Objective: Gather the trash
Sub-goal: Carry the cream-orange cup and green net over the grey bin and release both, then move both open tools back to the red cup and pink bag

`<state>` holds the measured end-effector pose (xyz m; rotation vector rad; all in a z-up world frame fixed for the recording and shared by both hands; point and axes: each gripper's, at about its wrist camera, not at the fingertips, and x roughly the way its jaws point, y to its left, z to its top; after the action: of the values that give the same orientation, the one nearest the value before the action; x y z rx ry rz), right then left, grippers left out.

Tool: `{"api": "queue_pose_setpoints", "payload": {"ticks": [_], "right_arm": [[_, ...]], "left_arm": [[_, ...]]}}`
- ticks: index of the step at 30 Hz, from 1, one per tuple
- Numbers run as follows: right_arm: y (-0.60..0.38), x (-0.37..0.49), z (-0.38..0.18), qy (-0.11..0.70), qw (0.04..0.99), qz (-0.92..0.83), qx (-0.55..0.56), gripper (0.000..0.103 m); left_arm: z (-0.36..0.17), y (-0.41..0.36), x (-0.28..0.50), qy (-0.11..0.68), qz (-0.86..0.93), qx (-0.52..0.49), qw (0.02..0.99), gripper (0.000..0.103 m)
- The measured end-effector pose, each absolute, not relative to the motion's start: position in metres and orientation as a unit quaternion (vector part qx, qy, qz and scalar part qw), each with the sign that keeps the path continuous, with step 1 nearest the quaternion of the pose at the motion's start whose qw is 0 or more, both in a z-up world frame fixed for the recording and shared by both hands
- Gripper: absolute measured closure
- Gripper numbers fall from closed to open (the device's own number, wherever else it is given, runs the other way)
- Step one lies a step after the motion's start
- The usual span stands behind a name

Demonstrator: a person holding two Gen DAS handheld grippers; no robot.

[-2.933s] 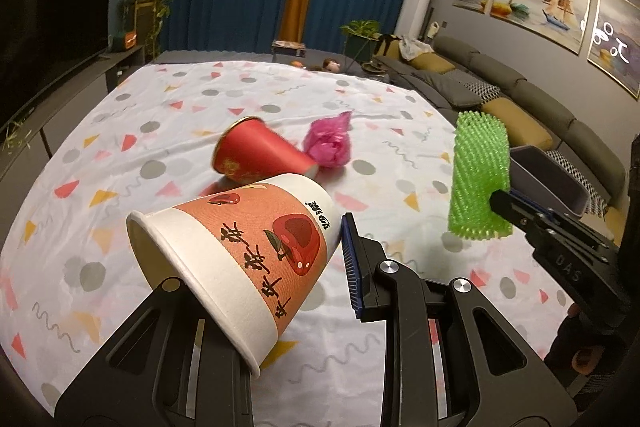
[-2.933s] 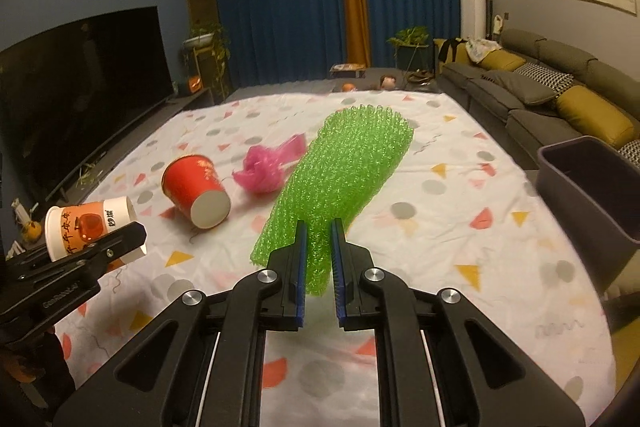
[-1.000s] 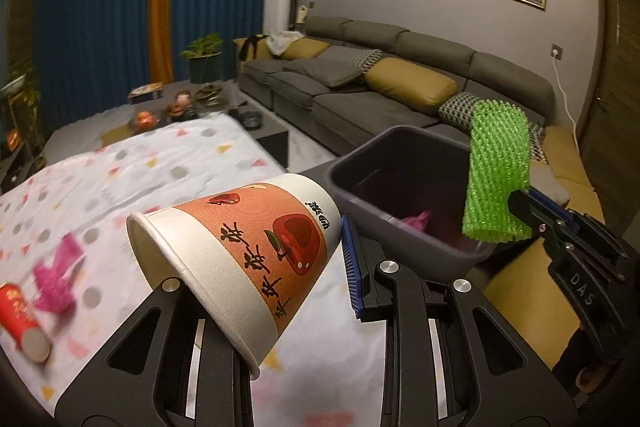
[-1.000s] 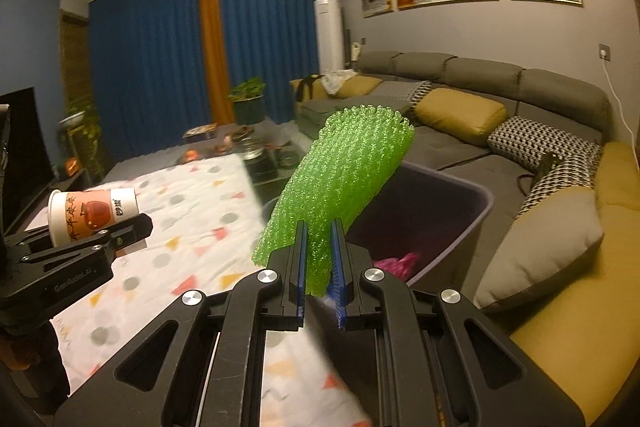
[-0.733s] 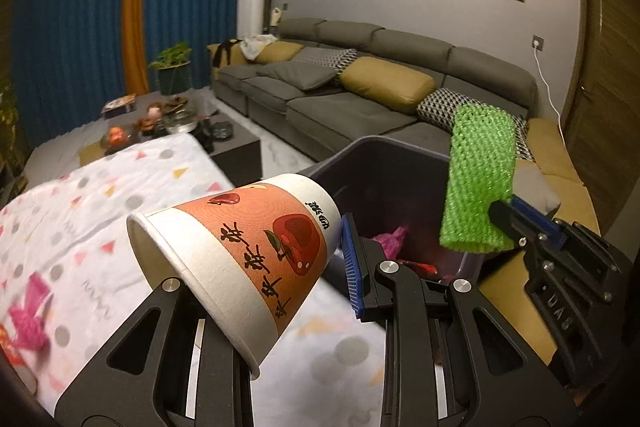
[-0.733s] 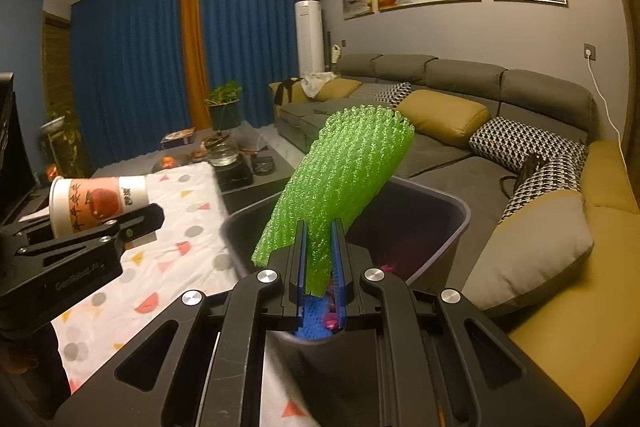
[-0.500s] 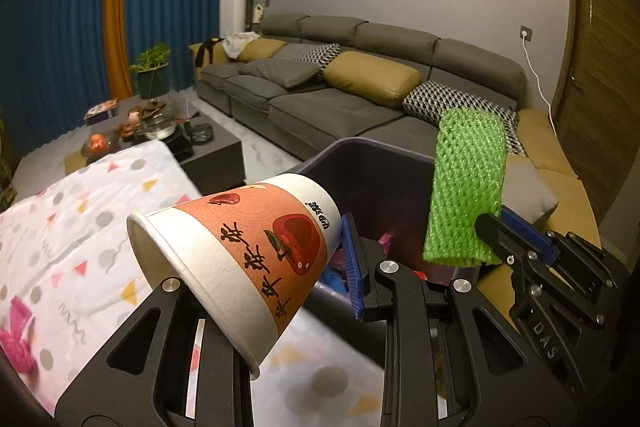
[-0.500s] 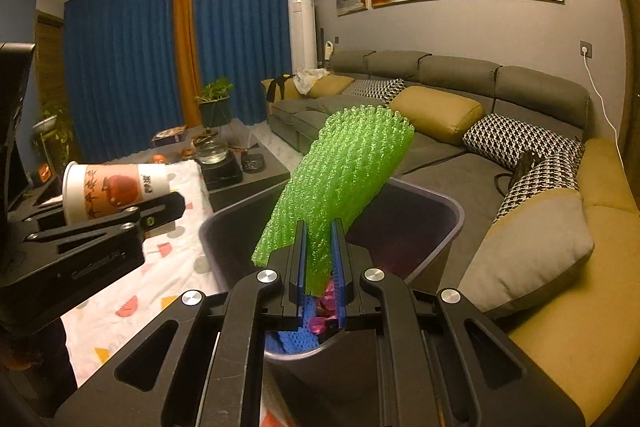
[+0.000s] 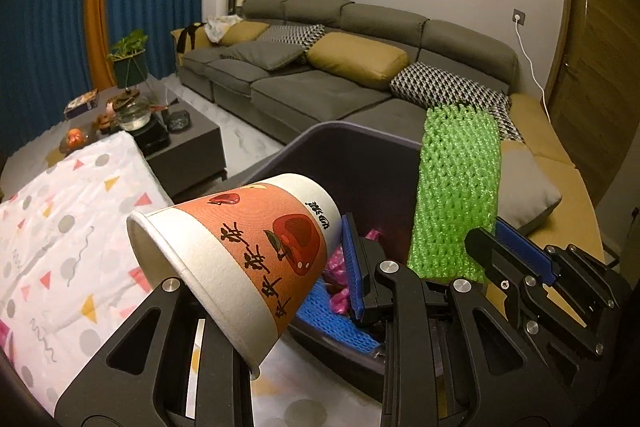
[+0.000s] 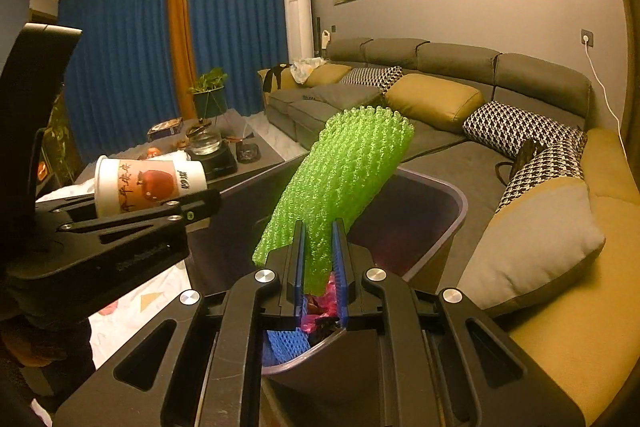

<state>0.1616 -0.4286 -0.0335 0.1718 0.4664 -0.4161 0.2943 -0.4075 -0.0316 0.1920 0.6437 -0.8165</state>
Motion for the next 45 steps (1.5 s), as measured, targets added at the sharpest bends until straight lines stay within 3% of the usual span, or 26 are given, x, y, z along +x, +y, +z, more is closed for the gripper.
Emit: {"api": "queue_pose_setpoints", "payload": {"ticks": [11,14,19,24,40,45], "right_arm": [[-0.436,0.171,-0.037,0.239,0.945,-0.205,0.094,0.086],[-0.438,0.173,-0.038,0.241,0.944,-0.203,0.097,0.085],[-0.438,0.173,-0.039,0.242,0.943,-0.204,0.102,0.082],[-0.437,0.171,-0.039,0.240,0.943,-0.206,0.107,0.080],[-0.403,0.153,-0.023,0.207,0.953,-0.199,0.097,0.040],[-0.378,0.151,-0.018,0.200,0.959,-0.173,0.097,0.036]], "left_arm": [[-0.042,-0.416,0.302,0.329,-0.411,0.085,0.846,0.077],[-0.042,-0.414,0.303,0.329,-0.413,0.085,0.845,0.065],[-0.036,-0.409,0.301,0.322,-0.413,0.080,0.848,0.031],[-0.031,-0.398,0.299,0.317,-0.408,0.071,0.853,0.026],[-0.024,-0.266,0.286,0.291,-0.252,0.016,0.923,0.014],[-0.027,-0.207,0.273,0.283,-0.180,0.019,0.942,0.014]]}}
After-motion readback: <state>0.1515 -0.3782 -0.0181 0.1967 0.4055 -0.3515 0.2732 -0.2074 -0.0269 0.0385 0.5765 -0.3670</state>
